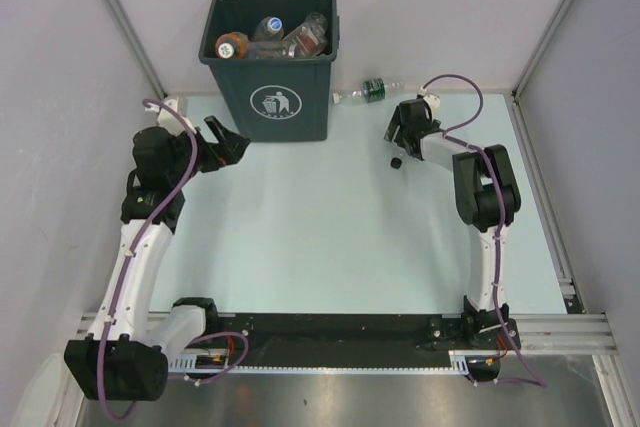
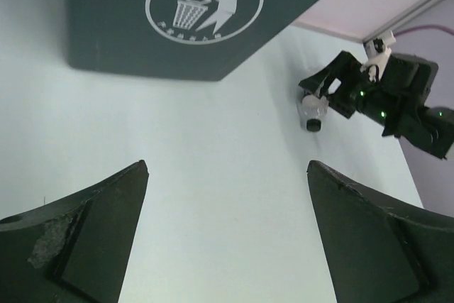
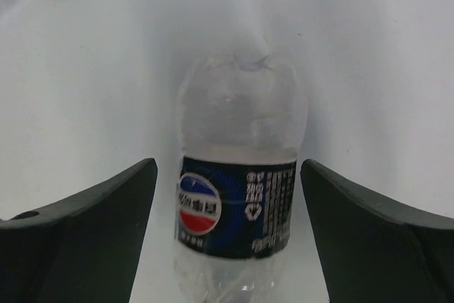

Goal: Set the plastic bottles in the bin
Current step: Pick up the plastic bottle at the center of the board, then place the plastic bottle in the trash bin.

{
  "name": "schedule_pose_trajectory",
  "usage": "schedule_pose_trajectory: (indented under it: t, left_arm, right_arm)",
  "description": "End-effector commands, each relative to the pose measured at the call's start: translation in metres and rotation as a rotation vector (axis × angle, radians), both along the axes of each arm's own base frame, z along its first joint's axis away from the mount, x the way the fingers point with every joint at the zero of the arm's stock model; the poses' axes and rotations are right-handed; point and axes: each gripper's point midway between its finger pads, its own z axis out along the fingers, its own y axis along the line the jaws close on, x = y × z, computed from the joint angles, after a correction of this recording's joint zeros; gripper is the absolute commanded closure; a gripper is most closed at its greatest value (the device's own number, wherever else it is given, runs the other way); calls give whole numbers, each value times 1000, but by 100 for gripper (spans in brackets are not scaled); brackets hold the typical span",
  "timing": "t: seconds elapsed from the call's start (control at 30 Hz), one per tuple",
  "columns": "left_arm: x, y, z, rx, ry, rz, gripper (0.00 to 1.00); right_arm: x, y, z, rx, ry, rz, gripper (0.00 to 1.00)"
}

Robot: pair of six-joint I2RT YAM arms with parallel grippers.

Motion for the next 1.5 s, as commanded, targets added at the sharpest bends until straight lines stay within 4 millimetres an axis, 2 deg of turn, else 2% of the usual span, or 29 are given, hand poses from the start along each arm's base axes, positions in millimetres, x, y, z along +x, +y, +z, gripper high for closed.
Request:
schedule_pose_trajectory:
  t: [0.0,0.03,0.07,0.17,0.23,0.3,0.33,0.37,0.47,0.53,0.63,0.67,0.73,0.8,0.9,1.13,1.2,1.23,1.3,1.33,1.37,1.4,1.43,1.47]
  left_arm:
    - [-10,-8,-5,14,10,-65,0]
    - [-11,-7,-8,17,20,-66,0]
    - [-13,-9,-9,20,25,-78,0]
    - [-20,-7,-18,55,53,-87,0]
    - [-25,-3,-25,84,62,-76,0]
    - [-28,-1,-28,88,70,-65,0]
    - [-31,0,-30,85,65,-60,0]
    - [-31,-2,-28,76,49,-61,0]
    - [-34,-6,-33,38,50,-68,0]
    - [-35,-7,-39,28,59,-75,0]
    - [-36,-7,-46,34,74,-77,0]
    - [-35,-7,-49,35,80,-79,0]
    - [-35,-7,-51,38,83,-77,0]
    - [-34,-6,-55,41,91,-74,0]
    - [-34,-6,-61,38,103,-76,0]
    - [-35,-6,-68,39,120,-76,0]
    - [-35,-7,-69,35,122,-78,0]
    - [-35,-7,-71,35,125,-79,0]
    - [-36,-8,-72,30,130,-81,0]
    - [-36,-8,-74,29,133,-82,0]
    - [-36,-8,-74,27,135,-85,0]
    - [-37,-9,-75,25,139,-86,0]
    - [-37,-9,-76,24,139,-87,0]
    - [-37,-9,-76,23,141,-87,0]
  right_arm:
    - [11,-7,3,-29,13,-40,28]
    - [11,-9,5,-30,11,-42,33]
    - [10,-9,8,-27,10,-46,42]
    - [9,-8,23,-21,-8,-44,55]
    - [9,-6,36,-15,-28,-41,61]
    - [8,2,59,3,-65,-20,66]
    - [7,6,68,10,-82,-10,66]
    - [8,9,89,21,-123,1,66]
    - [5,32,129,36,-201,56,67]
    - [2,52,170,42,-279,105,67]
    - [-3,70,218,31,-381,161,66]
    - [-5,82,240,43,-436,184,65]
    - [-12,94,269,58,-497,224,64]
    - [-17,110,308,82,-609,259,64]
    - [-27,127,348,99,-716,307,62]
    - [-51,152,421,173,-953,384,60]
    - [-51,159,430,194,-998,402,59]
    - [-53,161,441,214,-1049,404,58]
    - [-48,167,443,226,-1083,402,57]
    - [-51,167,461,247,-1140,392,57]
    - [-49,167,466,256,-1162,385,56]
    - [-41,173,461,259,-1164,386,56]
    - [-41,175,468,273,-1189,383,56]
    - [-42,175,486,288,-1231,375,56]
